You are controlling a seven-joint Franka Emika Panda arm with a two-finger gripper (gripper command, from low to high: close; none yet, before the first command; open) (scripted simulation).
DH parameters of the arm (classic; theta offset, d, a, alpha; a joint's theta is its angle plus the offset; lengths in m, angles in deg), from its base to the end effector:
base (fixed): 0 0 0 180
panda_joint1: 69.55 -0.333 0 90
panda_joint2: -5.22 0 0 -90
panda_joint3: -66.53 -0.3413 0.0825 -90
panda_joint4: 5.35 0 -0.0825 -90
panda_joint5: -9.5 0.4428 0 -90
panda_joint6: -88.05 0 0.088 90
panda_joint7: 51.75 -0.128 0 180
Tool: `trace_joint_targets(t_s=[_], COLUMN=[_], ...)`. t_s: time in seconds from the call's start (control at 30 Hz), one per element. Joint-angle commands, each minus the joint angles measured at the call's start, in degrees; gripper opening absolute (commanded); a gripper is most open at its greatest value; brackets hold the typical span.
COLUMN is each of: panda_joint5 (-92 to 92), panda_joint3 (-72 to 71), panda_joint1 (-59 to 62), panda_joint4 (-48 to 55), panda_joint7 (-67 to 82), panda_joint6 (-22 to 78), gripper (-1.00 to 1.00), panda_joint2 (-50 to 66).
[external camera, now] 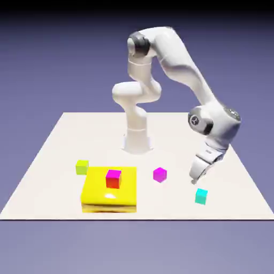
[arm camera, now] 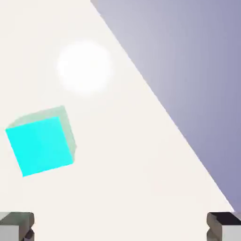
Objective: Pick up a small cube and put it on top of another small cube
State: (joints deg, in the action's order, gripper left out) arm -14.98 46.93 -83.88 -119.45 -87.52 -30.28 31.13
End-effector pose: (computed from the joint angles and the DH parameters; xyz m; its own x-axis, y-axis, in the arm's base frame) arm 0.5241 0.3200 0.1817 0.9610 0.1929 -0.1983 0.2484 -0.9171 0.3119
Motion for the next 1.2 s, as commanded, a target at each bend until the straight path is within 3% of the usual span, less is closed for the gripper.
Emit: trace_joint_targets(t_s=[0.0,0.17,0.3,0.33,0.47,0.93,1.1,1.13,1.17], panda_joint5=[-0.9,-4.8,-8.2,-8.2,-4.8,21.9,21.8,21.8,21.8], panda_joint3=[-0.7,-3.8,-1.4,-1.4,-3.8,25.1,25.2,25.2,25.2], panda_joint1=[-0.5,-2.7,-2.3,-2.3,-2.7,18.9,19.1,19.1,19.1], panda_joint4=[1.7,9.1,5.7,5.7,9.2,-0.6,-8.6,-8.6,-8.6], panda_joint7=[0.2,1.3,-1.0,-1.0,1.3,-2.9,-3.0,-3.0,-3.0], panda_joint6=[2.0,10.9,3.4,3.4,10.9,21.1,11.3,11.3,11.3], gripper=[0.00,0.00,0.00,-1.00,-1.00,-1.00,-1.00,1.00,1.00], panda_joint2=[2.1,11.4,15.9,15.9,11.4,-12.3,-10.5,-10.5,-10.5])
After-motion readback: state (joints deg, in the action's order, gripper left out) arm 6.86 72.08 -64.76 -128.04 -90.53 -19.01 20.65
